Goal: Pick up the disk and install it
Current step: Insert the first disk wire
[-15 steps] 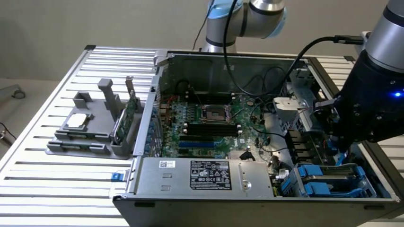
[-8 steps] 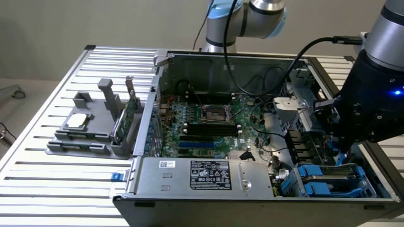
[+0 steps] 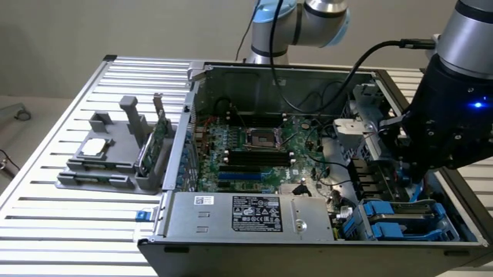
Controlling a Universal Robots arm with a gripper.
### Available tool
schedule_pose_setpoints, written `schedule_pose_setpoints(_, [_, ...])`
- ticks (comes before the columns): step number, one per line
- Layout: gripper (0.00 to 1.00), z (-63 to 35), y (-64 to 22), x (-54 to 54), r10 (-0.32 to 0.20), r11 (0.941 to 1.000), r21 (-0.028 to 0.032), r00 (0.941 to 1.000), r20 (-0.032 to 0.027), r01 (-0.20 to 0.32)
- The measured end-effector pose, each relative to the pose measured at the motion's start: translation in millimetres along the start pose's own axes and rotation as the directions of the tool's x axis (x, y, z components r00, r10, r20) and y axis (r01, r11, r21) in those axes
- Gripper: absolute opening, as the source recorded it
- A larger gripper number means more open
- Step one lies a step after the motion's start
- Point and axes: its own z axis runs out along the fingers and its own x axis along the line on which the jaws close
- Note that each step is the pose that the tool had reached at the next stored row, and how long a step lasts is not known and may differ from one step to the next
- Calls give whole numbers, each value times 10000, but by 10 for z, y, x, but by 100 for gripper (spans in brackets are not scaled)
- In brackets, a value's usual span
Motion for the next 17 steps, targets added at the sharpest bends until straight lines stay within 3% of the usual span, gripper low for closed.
schedule_pose_setpoints(5, [17, -54, -8, 35, 18, 10000, 83, 10000, 86, -19])
schedule_pose_setpoints(6, [17, -57, -9, 36, 40, 9999, 122, 9999, 114, -41])
schedule_pose_setpoints(12, [17, -55, -9, 36, 385, 9979, 512, 9988, 317, -401])
schedule_pose_setpoints(17, [17, -51, -9, 37, 878, 9930, 750, 9951, 454, -910])
